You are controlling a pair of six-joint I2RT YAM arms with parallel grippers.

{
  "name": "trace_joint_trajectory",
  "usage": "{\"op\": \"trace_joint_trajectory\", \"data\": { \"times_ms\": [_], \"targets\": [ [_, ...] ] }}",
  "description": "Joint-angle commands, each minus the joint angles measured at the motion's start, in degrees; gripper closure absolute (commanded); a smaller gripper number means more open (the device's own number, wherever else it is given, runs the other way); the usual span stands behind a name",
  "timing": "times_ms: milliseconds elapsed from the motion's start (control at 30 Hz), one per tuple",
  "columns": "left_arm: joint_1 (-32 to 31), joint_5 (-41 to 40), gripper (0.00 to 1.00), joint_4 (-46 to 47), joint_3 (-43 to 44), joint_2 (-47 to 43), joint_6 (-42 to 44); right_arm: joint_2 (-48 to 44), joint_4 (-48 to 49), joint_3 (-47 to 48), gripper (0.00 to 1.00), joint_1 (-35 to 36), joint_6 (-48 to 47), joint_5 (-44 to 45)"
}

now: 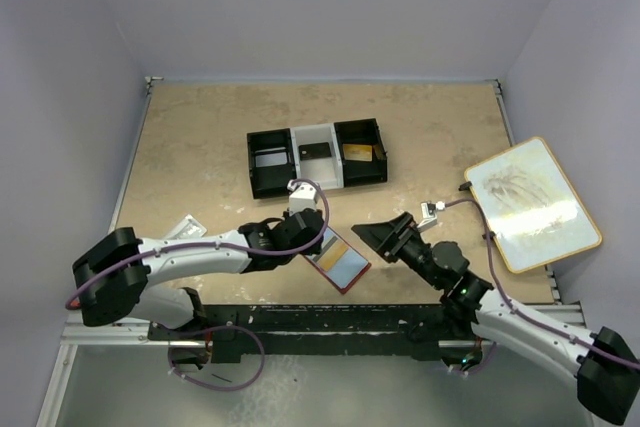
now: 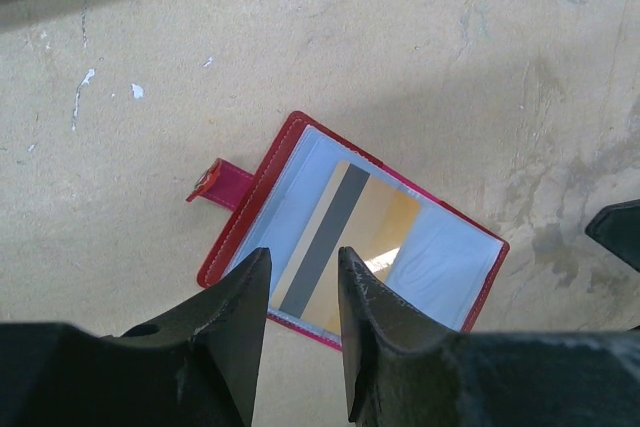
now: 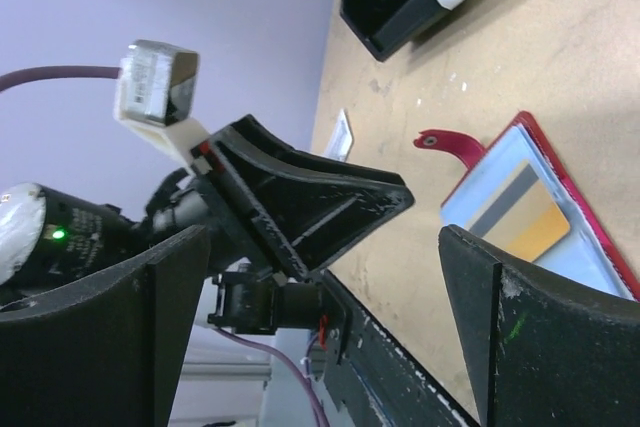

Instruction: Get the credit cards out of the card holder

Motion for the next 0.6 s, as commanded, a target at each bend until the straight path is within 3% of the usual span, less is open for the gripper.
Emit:
{"op": "trace_joint_trajectory", "data": {
  "times_ms": [0, 100, 200, 400, 567],
  "targets": [
    [0.25, -1.76, 0.69, 0.77, 1.73, -2.28, -0.13, 4.39, 2.41, -1.58, 0.05, 0.19, 1.05, -1.77],
    [0.25, -2.05, 0.69, 0.77, 1.79, -2.23, -0.39, 9.68, -1.99, 0.57, 0.15, 0.20, 2.21, -2.05],
    [0.34, -2.99, 0.69, 0.70, 1.99, -1.93, -0.78, 15.88, 6.51, -0.84, 0.25, 0.20, 2.53, -4.32],
    [0.86, -2.17, 0.70, 1.06, 2.63, 0.60, -0.92, 27.37, 13.17, 1.76, 0.44, 0.26, -0.15, -9.98],
    [1.28, -0.06, 0.70, 2.55, 2.74, 1.89, -2.27, 33.20, 16.82, 3.23, 0.50, 0.28, -0.18, -11.20]
  ]
}}
